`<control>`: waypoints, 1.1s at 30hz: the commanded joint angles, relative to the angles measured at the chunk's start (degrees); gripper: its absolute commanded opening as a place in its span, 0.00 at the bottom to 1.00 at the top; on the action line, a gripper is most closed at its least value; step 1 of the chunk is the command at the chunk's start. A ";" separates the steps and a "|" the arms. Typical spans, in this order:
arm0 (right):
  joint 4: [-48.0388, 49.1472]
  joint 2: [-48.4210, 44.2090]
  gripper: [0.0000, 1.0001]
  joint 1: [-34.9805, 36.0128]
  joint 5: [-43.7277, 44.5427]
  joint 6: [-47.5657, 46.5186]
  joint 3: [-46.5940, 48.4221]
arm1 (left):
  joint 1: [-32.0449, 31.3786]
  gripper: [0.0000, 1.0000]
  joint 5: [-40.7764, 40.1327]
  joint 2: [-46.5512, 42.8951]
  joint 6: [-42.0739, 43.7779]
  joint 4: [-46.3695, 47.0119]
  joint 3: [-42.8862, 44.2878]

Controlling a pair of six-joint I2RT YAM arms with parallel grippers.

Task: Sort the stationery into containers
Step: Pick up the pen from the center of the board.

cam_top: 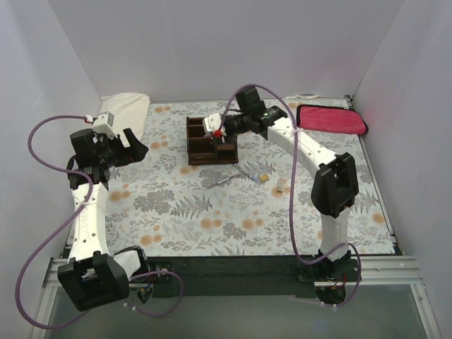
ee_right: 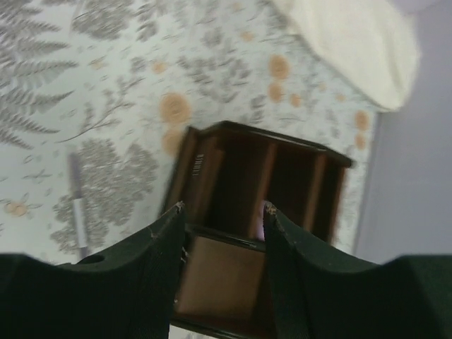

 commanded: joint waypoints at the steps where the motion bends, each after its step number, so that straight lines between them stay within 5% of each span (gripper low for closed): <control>1: -29.87 5.98 0.52 4.58 6.72 -23.60 3.55 | 0.23 0.81 -0.30 -2.91 2.30 -2.90 0.53; 13: -40.35 15.74 0.45 11.80 13.15 -25.47 10.23 | -3.20 0.81 -2.76 -5.28 2.04 -6.06 1.06; 33: -42.55 25.06 0.39 12.15 14.55 -23.44 19.02 | -3.91 0.81 -3.91 -6.87 2.22 -7.47 -0.52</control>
